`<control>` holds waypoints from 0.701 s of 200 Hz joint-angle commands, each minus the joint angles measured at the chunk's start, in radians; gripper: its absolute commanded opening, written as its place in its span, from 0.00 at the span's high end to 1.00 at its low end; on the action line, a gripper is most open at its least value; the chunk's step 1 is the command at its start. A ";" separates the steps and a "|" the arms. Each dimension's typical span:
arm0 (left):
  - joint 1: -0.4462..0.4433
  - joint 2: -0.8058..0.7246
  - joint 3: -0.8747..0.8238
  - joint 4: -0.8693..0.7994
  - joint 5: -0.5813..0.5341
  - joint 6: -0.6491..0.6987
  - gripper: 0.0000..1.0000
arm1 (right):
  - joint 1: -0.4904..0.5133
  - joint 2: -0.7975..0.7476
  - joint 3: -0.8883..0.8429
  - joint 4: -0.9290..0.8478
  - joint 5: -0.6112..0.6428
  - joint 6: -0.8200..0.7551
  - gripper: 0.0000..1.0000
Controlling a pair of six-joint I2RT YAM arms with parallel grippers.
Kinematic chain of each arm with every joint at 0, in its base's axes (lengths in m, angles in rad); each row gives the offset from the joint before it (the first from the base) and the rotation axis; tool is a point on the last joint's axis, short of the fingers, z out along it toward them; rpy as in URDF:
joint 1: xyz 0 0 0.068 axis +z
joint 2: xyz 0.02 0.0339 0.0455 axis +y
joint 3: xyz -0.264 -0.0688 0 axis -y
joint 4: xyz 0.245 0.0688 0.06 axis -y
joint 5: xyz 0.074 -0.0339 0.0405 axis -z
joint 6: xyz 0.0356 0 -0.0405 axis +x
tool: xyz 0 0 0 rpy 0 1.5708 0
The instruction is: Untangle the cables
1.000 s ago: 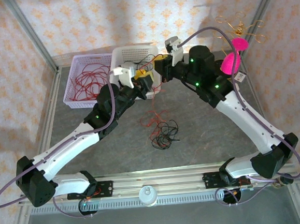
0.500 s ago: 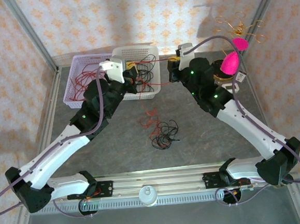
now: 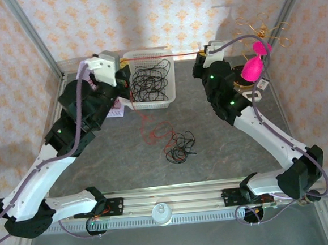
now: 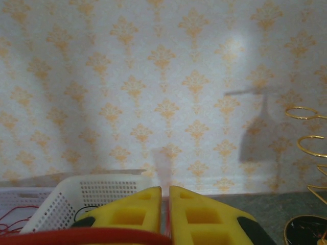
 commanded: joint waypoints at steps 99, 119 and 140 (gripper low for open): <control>0.081 0.176 0.379 0.099 -0.138 0.191 1.00 | -0.070 -0.016 -0.332 -0.039 -0.326 0.229 0.54; 0.165 0.234 0.439 0.096 -0.096 0.181 1.00 | -0.070 -0.058 -0.413 -0.016 -0.377 0.263 0.53; 0.253 0.301 0.521 0.095 -0.067 0.162 1.00 | -0.070 -0.106 -0.487 -0.009 -0.412 0.287 0.52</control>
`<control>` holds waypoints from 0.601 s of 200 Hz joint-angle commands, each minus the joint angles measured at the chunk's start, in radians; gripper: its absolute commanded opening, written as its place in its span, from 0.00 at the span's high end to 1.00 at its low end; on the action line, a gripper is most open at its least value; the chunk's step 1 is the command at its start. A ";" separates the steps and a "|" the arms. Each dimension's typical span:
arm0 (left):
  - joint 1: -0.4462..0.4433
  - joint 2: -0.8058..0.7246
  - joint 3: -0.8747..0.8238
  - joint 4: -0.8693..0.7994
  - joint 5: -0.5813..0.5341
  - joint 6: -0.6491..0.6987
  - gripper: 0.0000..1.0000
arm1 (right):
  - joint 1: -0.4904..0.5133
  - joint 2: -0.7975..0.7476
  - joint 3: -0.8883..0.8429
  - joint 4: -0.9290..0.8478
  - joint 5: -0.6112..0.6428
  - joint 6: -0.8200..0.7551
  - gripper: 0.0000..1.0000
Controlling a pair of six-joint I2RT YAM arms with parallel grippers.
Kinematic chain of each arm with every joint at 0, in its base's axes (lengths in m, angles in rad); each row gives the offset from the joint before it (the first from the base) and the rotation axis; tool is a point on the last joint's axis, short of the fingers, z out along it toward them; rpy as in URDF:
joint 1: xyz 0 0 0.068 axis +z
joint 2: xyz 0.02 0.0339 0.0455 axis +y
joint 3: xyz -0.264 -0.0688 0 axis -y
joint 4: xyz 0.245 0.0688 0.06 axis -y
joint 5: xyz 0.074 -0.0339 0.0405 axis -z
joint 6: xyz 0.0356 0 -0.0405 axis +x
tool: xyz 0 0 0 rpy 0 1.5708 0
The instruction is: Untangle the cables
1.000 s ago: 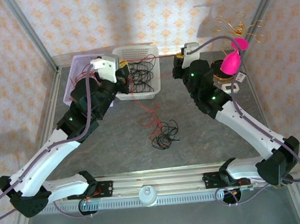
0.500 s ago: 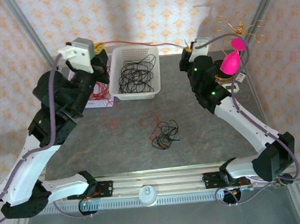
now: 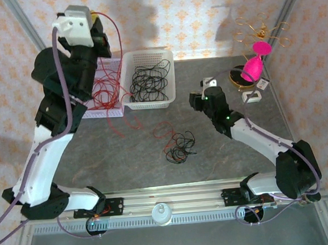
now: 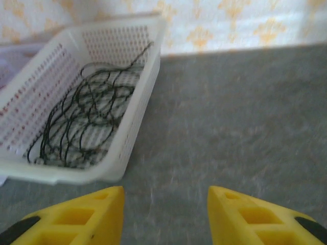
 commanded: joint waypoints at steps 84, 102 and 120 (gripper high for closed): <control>0.314 0.299 0.368 0.084 0.142 -0.062 1.00 | 0.002 -0.203 -0.175 0.004 -0.125 0.104 0.52; 0.390 0.331 0.373 0.099 0.177 -0.106 1.00 | 0.002 -0.203 -0.188 0.002 -0.137 0.116 0.51; 0.474 0.364 0.372 0.092 0.268 -0.181 1.00 | 0.003 -0.204 -0.201 -0.006 -0.145 0.123 0.52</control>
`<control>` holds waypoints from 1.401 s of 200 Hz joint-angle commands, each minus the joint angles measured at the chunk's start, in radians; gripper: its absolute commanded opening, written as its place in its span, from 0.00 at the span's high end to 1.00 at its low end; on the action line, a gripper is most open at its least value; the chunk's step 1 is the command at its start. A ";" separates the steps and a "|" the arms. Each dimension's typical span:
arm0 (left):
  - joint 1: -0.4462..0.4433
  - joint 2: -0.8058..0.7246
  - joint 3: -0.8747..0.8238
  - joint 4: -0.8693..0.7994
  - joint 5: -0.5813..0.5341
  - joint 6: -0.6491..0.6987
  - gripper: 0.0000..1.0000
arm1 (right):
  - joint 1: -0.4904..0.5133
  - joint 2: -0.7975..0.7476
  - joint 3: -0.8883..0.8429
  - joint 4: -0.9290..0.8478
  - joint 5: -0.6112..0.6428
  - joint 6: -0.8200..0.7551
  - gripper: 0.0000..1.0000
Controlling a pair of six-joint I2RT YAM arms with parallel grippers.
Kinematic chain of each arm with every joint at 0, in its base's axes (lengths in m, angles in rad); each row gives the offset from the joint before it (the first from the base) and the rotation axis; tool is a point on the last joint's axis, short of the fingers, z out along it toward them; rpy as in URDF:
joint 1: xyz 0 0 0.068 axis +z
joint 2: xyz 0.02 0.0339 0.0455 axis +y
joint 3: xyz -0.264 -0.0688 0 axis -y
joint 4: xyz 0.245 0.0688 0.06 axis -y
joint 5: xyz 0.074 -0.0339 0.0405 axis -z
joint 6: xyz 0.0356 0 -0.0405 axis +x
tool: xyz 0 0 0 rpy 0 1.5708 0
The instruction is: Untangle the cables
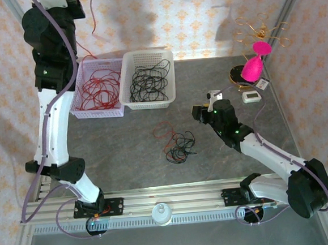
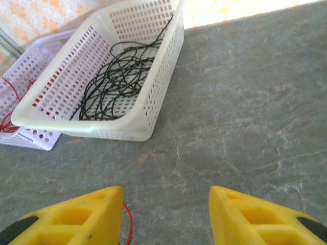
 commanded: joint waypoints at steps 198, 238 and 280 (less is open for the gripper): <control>0.272 0.212 -0.492 0.202 0.190 -0.263 1.00 | 0.003 0.005 -0.043 -0.019 -0.012 0.070 0.51; 0.272 0.199 -0.693 0.270 0.166 -0.299 1.00 | 0.003 0.027 -0.030 -0.020 -0.022 0.079 0.51; 0.275 0.291 -0.707 0.193 0.154 -0.316 1.00 | 0.003 0.041 -0.021 -0.026 -0.021 0.097 0.51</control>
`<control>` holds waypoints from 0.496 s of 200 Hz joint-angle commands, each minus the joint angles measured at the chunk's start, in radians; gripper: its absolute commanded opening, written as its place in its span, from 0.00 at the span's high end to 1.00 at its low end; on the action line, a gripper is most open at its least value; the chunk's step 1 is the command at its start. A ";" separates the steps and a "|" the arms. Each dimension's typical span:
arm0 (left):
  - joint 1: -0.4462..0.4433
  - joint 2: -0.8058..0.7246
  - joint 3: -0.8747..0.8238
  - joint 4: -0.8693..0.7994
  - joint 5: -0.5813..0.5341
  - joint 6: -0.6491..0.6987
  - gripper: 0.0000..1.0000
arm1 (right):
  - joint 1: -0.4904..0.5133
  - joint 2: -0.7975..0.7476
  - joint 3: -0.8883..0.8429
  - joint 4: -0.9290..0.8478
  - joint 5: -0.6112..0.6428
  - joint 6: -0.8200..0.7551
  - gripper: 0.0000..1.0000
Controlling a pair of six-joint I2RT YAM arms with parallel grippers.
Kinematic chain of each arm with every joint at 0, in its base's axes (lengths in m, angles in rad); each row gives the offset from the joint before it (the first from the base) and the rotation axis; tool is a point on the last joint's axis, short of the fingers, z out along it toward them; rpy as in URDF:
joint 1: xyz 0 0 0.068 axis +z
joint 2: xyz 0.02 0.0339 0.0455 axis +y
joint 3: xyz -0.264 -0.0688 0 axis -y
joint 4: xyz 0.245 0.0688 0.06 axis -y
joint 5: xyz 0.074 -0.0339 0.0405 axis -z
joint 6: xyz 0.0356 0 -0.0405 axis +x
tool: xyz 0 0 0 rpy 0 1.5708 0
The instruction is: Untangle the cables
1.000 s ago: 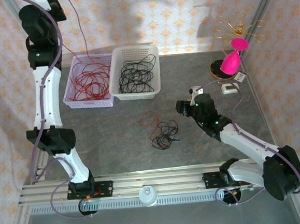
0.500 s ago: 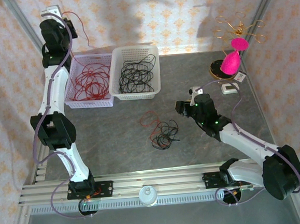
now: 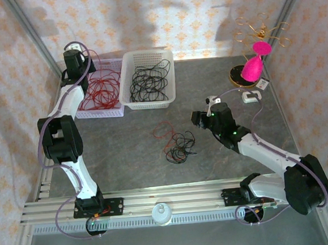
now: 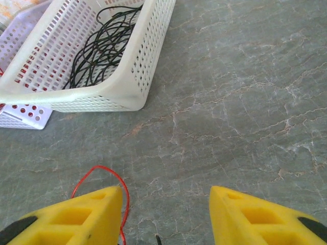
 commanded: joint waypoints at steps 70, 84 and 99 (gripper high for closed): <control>0.014 0.279 0.298 -0.433 -0.075 -0.119 0.86 | 0.003 0.024 0.024 -0.008 -0.003 0.066 0.51; 0.017 0.295 0.300 -0.457 -0.085 -0.119 0.77 | 0.003 0.024 0.022 -0.013 0.004 0.067 0.51; 0.021 0.296 0.277 -0.453 -0.086 -0.124 0.62 | 0.003 0.022 0.021 -0.017 0.008 0.071 0.51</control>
